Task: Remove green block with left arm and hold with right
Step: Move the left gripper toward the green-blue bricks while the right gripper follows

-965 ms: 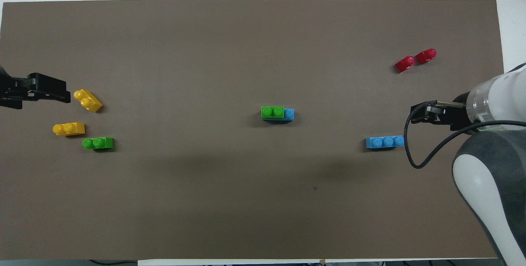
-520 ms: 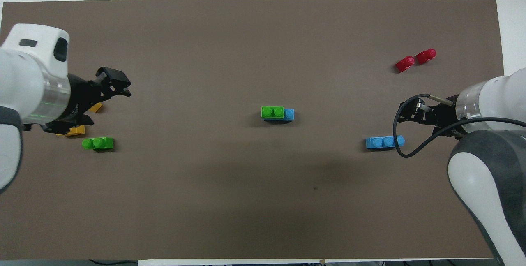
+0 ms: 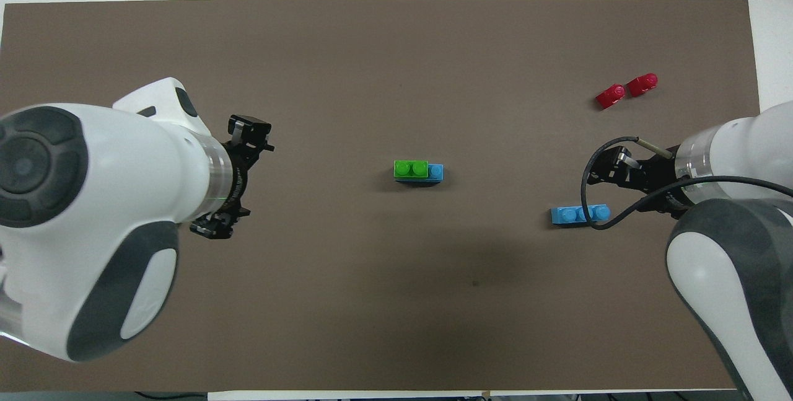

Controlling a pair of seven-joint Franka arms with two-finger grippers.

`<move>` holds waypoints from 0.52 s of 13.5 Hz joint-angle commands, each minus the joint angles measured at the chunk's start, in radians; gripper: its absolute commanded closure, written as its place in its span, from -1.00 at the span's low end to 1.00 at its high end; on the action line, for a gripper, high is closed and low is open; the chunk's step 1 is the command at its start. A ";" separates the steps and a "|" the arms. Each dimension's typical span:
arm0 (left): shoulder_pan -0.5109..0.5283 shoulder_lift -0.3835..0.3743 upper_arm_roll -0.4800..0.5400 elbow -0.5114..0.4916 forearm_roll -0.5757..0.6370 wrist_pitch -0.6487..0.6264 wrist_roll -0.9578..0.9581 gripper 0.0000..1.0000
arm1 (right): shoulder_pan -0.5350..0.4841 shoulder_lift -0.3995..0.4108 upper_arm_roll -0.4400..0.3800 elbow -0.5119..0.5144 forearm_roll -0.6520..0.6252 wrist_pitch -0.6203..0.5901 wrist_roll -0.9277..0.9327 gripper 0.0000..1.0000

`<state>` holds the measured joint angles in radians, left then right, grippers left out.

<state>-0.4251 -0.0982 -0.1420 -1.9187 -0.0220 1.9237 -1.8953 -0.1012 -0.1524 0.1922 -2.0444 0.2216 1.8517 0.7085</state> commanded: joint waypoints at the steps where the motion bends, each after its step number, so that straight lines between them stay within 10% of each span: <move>1: -0.089 0.099 0.018 0.022 0.046 0.057 -0.253 -1.00 | 0.026 0.019 0.003 -0.013 0.063 0.052 0.161 -0.80; 7: -0.162 0.277 0.018 0.127 0.047 0.147 -0.458 -1.00 | 0.058 0.128 0.003 -0.002 0.278 0.182 0.492 -0.82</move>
<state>-0.5470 0.1088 -0.1406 -1.8601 0.0098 2.0649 -2.3035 -0.0405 -0.0581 0.1932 -2.0507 0.4518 1.9970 1.1229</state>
